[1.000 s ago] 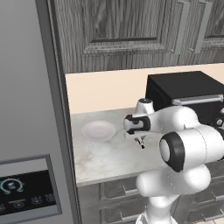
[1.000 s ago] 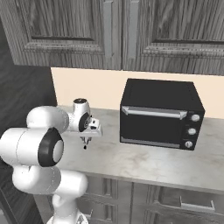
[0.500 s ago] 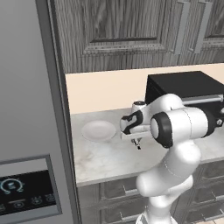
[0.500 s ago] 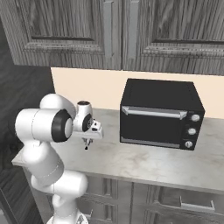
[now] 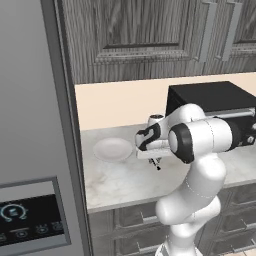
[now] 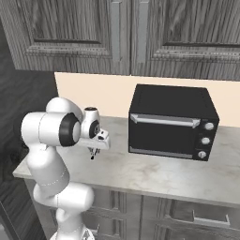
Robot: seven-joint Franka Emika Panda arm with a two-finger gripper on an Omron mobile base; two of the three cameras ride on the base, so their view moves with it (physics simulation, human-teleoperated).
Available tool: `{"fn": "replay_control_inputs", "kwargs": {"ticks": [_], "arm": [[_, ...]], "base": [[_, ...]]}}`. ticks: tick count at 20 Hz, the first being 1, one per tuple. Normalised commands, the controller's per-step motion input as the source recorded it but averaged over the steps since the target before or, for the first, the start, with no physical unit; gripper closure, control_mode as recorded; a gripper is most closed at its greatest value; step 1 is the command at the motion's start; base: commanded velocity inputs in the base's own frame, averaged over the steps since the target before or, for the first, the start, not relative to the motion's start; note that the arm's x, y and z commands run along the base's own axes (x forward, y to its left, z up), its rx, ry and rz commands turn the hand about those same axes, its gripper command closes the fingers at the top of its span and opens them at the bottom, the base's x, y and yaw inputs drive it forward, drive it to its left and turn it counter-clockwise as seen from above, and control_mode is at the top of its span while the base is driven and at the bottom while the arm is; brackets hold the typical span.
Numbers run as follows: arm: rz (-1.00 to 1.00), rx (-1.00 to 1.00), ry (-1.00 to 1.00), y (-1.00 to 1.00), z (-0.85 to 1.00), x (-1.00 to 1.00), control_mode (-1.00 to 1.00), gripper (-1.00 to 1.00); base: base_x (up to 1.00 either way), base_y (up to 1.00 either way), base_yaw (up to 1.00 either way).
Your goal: Pick up the tongs from the counter and place them near the plate next to the oven.
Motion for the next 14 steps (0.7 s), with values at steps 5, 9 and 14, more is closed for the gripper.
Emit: {"fn": "replay_control_inputs", "kwargs": {"ticks": [5, 9, 14], "arm": [[-0.09, 0.09, 0.0, 0.0, 0.1, -0.15, -1.0, -1.0], [-0.12, 0.08, -0.04, 0.0, 0.38, -0.16, -1.0, -1.0], [-0.13, 0.06, -0.08, 0.0, 0.57, -0.25, -1.0, -1.0]], "base": [[0.0, 0.0, 0.0], [0.0, 0.0, 0.0], [0.0, 0.0, 0.0]]}}
